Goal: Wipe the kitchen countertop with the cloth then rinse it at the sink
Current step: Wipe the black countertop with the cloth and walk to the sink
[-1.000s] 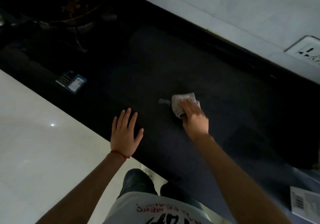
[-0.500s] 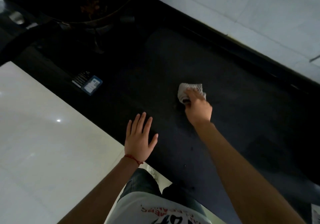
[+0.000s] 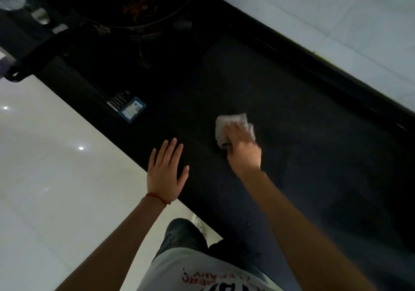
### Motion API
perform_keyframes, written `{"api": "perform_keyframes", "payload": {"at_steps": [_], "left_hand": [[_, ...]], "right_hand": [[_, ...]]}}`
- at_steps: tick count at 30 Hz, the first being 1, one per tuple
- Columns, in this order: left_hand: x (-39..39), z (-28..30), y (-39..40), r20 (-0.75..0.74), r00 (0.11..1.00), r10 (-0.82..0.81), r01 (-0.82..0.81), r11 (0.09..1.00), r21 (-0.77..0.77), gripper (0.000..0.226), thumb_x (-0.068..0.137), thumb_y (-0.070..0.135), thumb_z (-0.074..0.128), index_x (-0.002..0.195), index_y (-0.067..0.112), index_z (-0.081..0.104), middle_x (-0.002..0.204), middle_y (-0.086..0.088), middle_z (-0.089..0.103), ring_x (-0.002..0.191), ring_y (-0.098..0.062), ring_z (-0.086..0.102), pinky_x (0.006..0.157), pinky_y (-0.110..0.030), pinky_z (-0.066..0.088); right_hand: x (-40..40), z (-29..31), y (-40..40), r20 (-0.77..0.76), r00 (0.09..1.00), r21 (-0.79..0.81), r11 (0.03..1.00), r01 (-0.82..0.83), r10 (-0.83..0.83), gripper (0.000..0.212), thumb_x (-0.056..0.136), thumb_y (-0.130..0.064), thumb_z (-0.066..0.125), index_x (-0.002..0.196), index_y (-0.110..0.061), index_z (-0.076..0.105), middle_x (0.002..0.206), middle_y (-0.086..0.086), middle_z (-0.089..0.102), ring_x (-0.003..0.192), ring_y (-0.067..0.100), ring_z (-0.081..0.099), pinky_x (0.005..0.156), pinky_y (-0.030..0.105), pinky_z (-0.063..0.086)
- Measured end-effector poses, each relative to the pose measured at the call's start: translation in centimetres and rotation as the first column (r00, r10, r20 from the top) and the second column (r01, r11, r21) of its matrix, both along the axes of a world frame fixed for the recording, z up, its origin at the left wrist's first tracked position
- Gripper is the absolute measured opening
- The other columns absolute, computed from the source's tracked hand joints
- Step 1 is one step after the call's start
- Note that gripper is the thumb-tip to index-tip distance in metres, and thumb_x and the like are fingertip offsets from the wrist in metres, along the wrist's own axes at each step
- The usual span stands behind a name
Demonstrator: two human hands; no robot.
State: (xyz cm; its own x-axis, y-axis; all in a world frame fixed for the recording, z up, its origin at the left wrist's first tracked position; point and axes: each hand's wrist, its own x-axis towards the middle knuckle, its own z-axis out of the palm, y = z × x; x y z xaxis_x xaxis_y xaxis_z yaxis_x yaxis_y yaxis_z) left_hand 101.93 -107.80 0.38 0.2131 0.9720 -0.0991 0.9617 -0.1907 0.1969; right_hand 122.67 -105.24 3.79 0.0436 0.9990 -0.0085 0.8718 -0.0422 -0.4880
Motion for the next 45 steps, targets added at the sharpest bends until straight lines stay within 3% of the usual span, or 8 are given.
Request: {"api": "perform_keyframes", "payload": {"at_steps": [4,10,15,20,25,30,37,45], "left_hand": [[0.0,0.1,-0.1,-0.009,1.000,0.000,0.000,1.000,-0.004,0.057,0.085,0.042,0.036,0.135,0.015,0.041,0.145,-0.009,0.043,0.136,-0.027,0.036,0.110,-0.048,0.028],[-0.1,0.1,0.0,-0.011,1.000,-0.005,0.005,1.000,0.006,0.056,0.085,0.042,0.039,0.134,0.015,0.042,0.144,-0.009,0.044,0.135,-0.027,0.037,0.110,-0.048,0.030],[-0.3,-0.1,0.1,-0.030,0.999,-0.017,0.017,1.000,0.008,0.058,0.084,0.043,0.038,0.134,0.015,0.041,0.144,-0.009,0.046,0.135,-0.025,0.035,0.110,-0.047,0.029],[-0.2,-0.3,0.1,-0.036,0.999,-0.007,0.007,1.000,0.007,0.057,0.086,0.043,0.035,0.135,0.014,0.041,0.144,-0.009,0.044,0.136,-0.025,0.032,0.111,-0.048,0.028],[0.0,-0.1,0.1,-0.034,0.999,-0.015,0.015,1.000,-0.013,0.057,0.086,0.041,0.034,0.133,0.011,0.043,0.142,-0.013,0.046,0.133,-0.031,0.040,0.107,-0.052,0.032],[0.0,-0.1,0.2,-0.006,0.999,-0.035,0.035,0.999,-0.024,0.057,0.086,0.040,0.032,0.131,0.008,0.047,0.141,-0.016,0.047,0.132,-0.036,0.041,0.106,-0.054,0.029],[1.6,0.9,-0.3,0.153,0.988,0.002,0.005,0.999,-0.046,0.044,0.084,0.020,0.058,0.125,0.004,0.054,0.139,-0.020,0.047,0.133,-0.038,0.039,0.109,-0.057,0.026],[7.8,2.8,-4.1,0.264,0.920,-0.289,0.301,0.954,-0.004,0.031,0.083,0.012,0.061,0.112,0.001,0.064,0.123,-0.021,0.061,0.115,-0.039,0.056,0.095,-0.051,0.046]], "right_hand": [[1.7,-1.9,-4.1,0.049,0.924,0.102,0.918,-0.384,0.380,0.049,0.073,-0.005,0.048,0.119,-0.014,0.061,0.127,0.005,0.063,0.124,0.021,0.052,0.107,0.027,0.032],[0.1,-0.2,3.2,0.003,0.990,-0.031,0.989,0.144,-0.144,0.051,0.084,0.000,0.050,0.132,-0.013,0.049,0.145,0.008,0.043,0.139,0.023,0.032,0.106,0.041,0.038],[0.7,-2.8,-3.7,0.120,0.937,0.154,0.926,-0.344,0.328,0.050,0.073,-0.004,0.045,0.120,-0.010,0.061,0.127,0.010,0.061,0.125,0.024,0.050,0.105,0.034,0.040],[4.0,-1.3,-0.4,-0.015,0.947,0.116,0.940,0.322,-0.322,0.051,0.066,0.009,0.058,0.114,-0.008,0.064,0.123,0.016,0.063,0.118,0.034,0.057,0.082,0.050,0.056],[2.0,-2.5,-6.3,0.113,0.988,0.228,0.965,-0.132,0.108,0.044,0.074,-0.002,0.053,0.116,-0.012,0.063,0.123,0.006,0.065,0.120,0.024,0.056,0.108,0.029,0.035],[6.8,-2.0,-5.6,0.085,0.977,0.123,0.975,0.184,-0.195,0.049,0.070,-0.001,0.057,0.118,-0.011,0.062,0.126,0.007,0.063,0.122,0.025,0.054,0.097,0.036,0.047],[6.4,1.0,-10.4,-0.067,0.964,0.050,0.964,0.263,-0.259,0.049,0.069,0.004,0.064,0.116,-0.011,0.064,0.123,0.010,0.065,0.113,0.030,0.061,0.088,0.040,0.050],[8.5,3.2,-23.4,-0.156,0.870,0.084,0.871,0.483,-0.468,0.046,0.072,0.001,0.057,0.116,-0.014,0.061,0.115,0.004,0.067,0.105,0.027,0.063,0.081,0.033,0.049]]}}
